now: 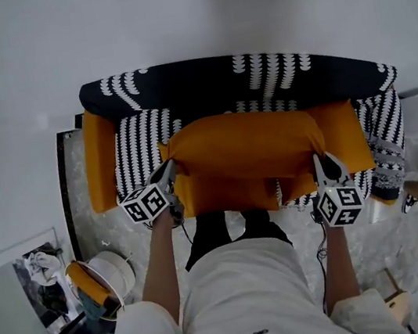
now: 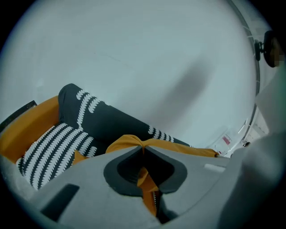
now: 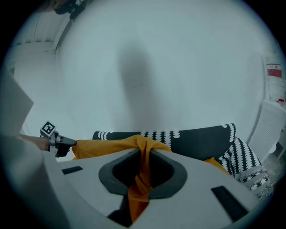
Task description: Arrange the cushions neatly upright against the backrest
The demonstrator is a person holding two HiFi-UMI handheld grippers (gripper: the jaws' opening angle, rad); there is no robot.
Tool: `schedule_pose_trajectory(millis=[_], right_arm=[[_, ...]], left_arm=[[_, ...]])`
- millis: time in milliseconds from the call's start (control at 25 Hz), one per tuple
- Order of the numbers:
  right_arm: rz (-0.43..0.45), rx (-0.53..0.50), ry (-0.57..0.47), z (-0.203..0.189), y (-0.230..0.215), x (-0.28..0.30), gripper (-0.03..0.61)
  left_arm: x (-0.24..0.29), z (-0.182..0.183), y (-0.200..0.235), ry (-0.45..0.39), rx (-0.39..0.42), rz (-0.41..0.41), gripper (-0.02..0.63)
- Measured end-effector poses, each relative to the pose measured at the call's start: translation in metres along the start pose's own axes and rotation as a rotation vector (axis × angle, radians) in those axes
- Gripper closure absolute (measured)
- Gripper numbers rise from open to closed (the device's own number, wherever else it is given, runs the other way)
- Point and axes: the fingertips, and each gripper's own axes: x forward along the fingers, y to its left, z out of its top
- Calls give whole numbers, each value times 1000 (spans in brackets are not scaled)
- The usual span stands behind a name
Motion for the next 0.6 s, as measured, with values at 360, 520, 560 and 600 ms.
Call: schedule_pose_trajectory(millis=[360,520,560,600], right_arm=[[36,-34,-33,32,111,37,528],[81,-49,-28,39,177,76,528],[93,-53,-22,40,194,88,528],[103,-55,-15,39,210,100,528]], left_arm=[[-58,74,79,-90,-37,-63,592],[-86,114,139,-135,-31,-46,592],[-92,124,155,-145,-30,-38,592],[-97,133,171,-152,-30,-30,592]])
